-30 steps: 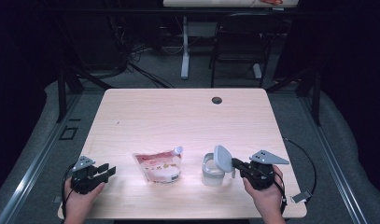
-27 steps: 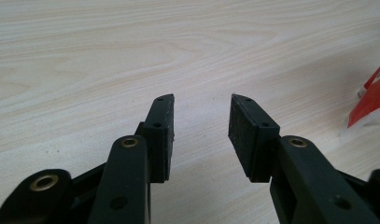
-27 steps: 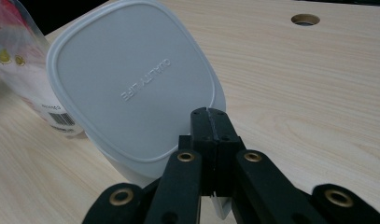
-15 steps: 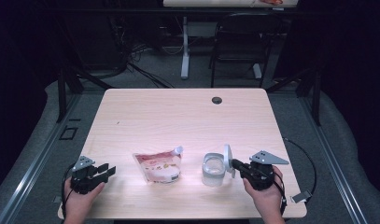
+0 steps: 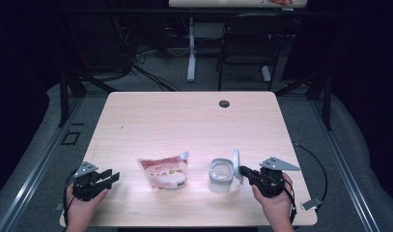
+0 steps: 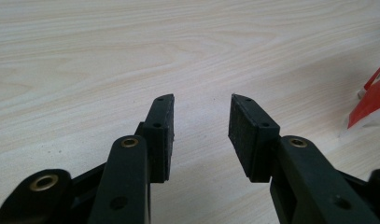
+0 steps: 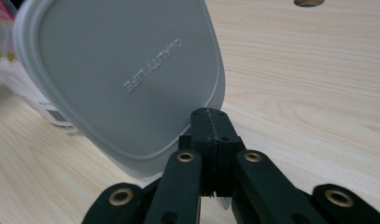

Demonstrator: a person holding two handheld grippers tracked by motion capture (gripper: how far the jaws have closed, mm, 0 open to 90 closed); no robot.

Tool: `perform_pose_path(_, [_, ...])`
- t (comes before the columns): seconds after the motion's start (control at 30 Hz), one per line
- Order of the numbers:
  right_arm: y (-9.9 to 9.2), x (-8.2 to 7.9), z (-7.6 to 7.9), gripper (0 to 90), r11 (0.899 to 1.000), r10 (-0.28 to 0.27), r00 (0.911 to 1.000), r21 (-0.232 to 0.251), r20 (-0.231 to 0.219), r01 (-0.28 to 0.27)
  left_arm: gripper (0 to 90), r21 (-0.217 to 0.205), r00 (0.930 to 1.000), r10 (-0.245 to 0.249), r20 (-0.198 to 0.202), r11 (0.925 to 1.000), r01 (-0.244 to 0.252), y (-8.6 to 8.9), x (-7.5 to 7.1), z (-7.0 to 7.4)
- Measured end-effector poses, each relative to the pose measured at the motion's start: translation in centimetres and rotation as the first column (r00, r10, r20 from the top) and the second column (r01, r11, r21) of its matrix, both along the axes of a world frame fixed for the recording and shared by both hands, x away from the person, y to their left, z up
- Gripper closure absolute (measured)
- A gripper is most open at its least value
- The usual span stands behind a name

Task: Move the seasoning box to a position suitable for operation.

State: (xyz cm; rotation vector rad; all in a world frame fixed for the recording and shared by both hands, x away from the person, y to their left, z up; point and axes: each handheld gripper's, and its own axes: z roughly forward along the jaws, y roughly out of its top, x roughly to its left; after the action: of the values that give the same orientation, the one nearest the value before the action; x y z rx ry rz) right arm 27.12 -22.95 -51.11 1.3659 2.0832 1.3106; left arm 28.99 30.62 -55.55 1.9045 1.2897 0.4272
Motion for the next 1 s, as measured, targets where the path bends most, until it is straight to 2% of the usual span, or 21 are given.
perform_pose_path(0.27, [-0.1, 0.1, -0.5, 90.0, 1.000, -0.003, 0.9999, 0.020, -0.011, 0.003, 60.9, -0.002, 1.0000, 0.002, 0.002, 1.0000, -0.002, 0.0, 0.0, 0.0])
perform_pose_path(0.47, [-0.6, 0.1, -0.7, 89.2, 1.000, -0.009, 0.9998, 0.009, -0.017, 0.009, 60.9, -0.001, 1.0000, 0.001, 0.003, 1.0000, -0.001, 0.0, -0.1, 0.1])
perform_pose_path(0.77, [-0.7, 0.0, -0.7, 87.1, 1.000, -0.020, 0.9998, 0.000, -0.009, 0.020, 60.9, -0.003, 1.0000, 0.001, 0.003, 1.0000, -0.001, 0.0, 0.0, 0.1])
perform_pose_path(1.0, [-1.1, 0.0, -0.7, 82.3, 0.999, -0.031, 0.9995, 0.007, 0.001, 0.031, 61.2, -0.004, 1.0000, 0.003, 0.000, 1.0000, -0.003, 0.1, -0.1, 0.1])
